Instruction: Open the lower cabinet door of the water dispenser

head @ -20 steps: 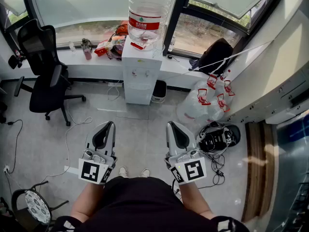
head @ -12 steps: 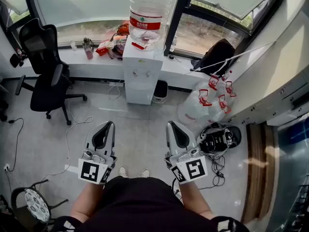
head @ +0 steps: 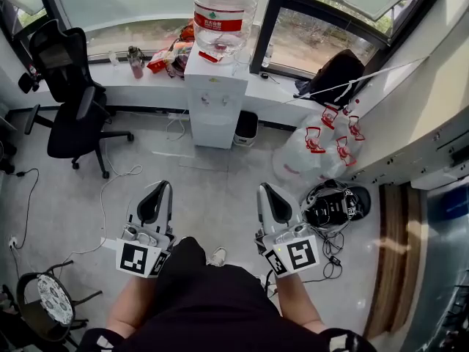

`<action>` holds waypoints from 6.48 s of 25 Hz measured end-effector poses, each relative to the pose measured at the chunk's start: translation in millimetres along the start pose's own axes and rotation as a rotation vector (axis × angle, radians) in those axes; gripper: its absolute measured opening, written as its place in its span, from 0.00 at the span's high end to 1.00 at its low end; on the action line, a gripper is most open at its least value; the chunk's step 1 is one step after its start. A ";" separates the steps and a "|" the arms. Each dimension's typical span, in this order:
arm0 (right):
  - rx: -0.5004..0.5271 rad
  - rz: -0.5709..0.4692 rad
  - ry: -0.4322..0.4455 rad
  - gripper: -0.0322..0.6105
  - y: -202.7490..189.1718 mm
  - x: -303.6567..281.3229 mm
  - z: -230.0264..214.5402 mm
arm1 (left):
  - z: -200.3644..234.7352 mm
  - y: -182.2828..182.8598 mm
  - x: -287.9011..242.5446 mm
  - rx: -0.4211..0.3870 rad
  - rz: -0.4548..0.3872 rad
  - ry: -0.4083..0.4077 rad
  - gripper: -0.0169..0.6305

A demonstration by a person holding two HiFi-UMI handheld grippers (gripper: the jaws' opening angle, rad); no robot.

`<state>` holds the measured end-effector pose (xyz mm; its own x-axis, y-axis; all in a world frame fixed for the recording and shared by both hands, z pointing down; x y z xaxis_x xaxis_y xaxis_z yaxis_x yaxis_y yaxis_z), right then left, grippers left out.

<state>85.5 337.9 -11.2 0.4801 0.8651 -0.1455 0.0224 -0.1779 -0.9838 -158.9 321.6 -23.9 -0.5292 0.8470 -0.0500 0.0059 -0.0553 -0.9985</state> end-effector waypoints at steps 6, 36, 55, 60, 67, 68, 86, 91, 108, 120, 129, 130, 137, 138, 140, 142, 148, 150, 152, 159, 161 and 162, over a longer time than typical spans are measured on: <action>-0.014 0.038 -0.003 0.95 -11.3 -14.2 -12.7 | 7.3 -12.3 -24.2 0.026 0.021 -0.020 0.96; -0.048 0.143 -0.200 0.95 34.1 -245.7 -138.8 | 162.4 -1.8 -292.3 0.115 0.053 -0.287 0.96; -0.053 0.167 -0.007 0.95 24.8 -261.0 -192.9 | 132.8 -2.3 -305.1 0.015 0.057 -0.104 0.96; -0.061 0.200 0.039 0.95 4.8 -276.6 -207.3 | 132.5 -18.4 -315.3 0.002 0.085 -0.089 0.96; -0.019 0.276 0.076 0.95 -36.9 -302.8 -217.2 | 149.4 -50.4 -330.8 0.067 0.073 -0.066 0.96; -0.011 0.280 0.077 0.95 -43.6 -309.3 -219.9 | 154.0 -61.4 -333.0 0.076 0.085 -0.065 0.96; 0.054 0.241 0.118 0.95 -184.1 -400.0 -238.4 | 192.3 -217.6 -396.9 0.018 0.050 -0.081 0.96; 0.055 0.204 0.105 0.95 -232.8 -411.8 -258.1 | 186.6 -276.4 -417.0 0.002 0.062 -0.123 0.96; 0.143 0.009 0.171 0.95 -359.0 -475.1 -309.0 | 194.5 -423.7 -479.6 -0.063 -0.098 -0.129 0.96; 0.195 -0.019 0.130 0.95 -458.5 -473.7 -321.0 | 221.2 -520.7 -472.1 -0.088 -0.147 -0.092 0.96; 0.158 0.057 0.106 0.95 -507.2 -473.2 -327.8 | 217.4 -552.1 -460.7 -0.080 -0.111 -0.087 0.96; 0.158 0.057 0.110 0.95 -510.6 -475.1 -327.6 | 217.4 -556.0 -460.2 -0.078 -0.112 -0.087 0.96; 0.131 0.089 0.107 0.95 -533.6 -484.2 -338.9 | 210.4 -582.7 -461.0 -0.101 -0.050 -0.114 0.96; 0.135 0.093 0.105 0.95 -535.7 -485.5 -340.6 | 210.3 -580.8 -460.6 -0.101 -0.054 -0.124 0.96; 0.149 0.099 0.103 0.95 -539.3 -488.3 -345.0 | 211.9 -578.5 -460.9 -0.102 -0.060 -0.136 0.96; 0.145 0.102 0.094 0.92 -543.6 -491.6 -351.3 | 214.5 -578.8 -462.7 -0.103 -0.060 -0.141 0.96; 0.120 0.150 0.068 0.84 -566.3 -502.8 -367.7 | 213.1 -590.5 -464.6 -0.084 -0.058 -0.147 0.96; 0.126 0.156 0.058 0.81 -570.4 -509.5 -372.0 | 214.0 -595.8 -466.3 -0.078 -0.052 -0.149 0.96; 0.130 0.161 0.045 0.74 -574.5 -518.2 -376.4 | 216.2 -602.1 -467.9 -0.077 -0.044 -0.145 0.96; 0.106 0.188 0.067 0.58 -589.7 -546.4 -392.2 | 212.7 -612.6 -474.9 -0.065 -0.049 -0.161 0.96; 0.124 0.209 0.091 0.53 -594.9 -556.3 -392.9 | 211.3 -612.0 -474.8 -0.060 -0.056 -0.167 0.96; 0.133 0.217 0.099 0.51 -596.4 -560.4 -393.6 | 212.1 -612.6 -473.9 -0.061 -0.054 -0.166 0.96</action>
<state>148.2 -225.4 698.3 0.5443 0.7624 -0.3501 -0.2030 -0.2852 -0.9367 -91.7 -158.0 616.7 -0.6627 0.7488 0.0036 0.0227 0.0248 -0.9994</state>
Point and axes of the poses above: the fingertips, and each gripper's own axes: x backward along the fingers, z to its left, y out of its top, the point moved 5 cm from there along x, backward along the fingers, and after that the axes turned 11 degrees about z, right-handed, at the moved point
